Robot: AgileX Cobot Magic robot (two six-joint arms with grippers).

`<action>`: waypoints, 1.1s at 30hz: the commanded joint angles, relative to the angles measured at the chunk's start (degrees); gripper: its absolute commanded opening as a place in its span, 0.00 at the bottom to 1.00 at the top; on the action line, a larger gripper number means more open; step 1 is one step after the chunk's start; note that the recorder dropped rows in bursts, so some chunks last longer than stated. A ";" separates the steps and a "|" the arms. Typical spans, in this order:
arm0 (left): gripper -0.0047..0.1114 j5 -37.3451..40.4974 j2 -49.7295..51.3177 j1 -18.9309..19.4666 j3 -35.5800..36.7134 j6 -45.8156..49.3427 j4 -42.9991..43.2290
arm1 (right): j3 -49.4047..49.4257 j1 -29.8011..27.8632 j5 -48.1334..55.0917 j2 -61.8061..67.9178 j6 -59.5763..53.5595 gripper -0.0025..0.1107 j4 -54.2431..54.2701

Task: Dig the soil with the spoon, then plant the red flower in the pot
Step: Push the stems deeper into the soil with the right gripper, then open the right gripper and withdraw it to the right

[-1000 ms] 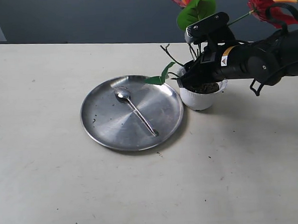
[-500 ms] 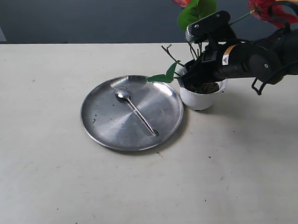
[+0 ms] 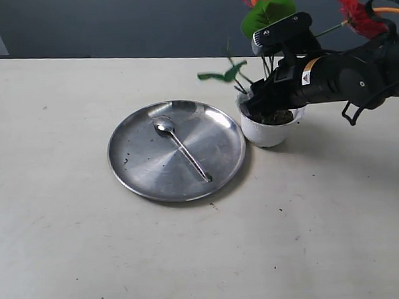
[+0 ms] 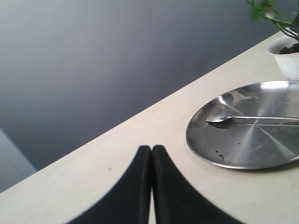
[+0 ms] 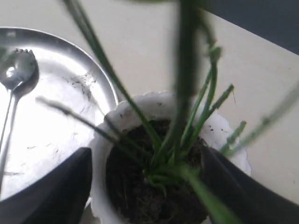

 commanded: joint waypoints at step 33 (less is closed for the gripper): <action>0.05 -0.61 -0.26 -0.38 -0.13 -0.32 -0.45 | 19.38 1.51 7.02 -27.28 3.73 0.04 4.52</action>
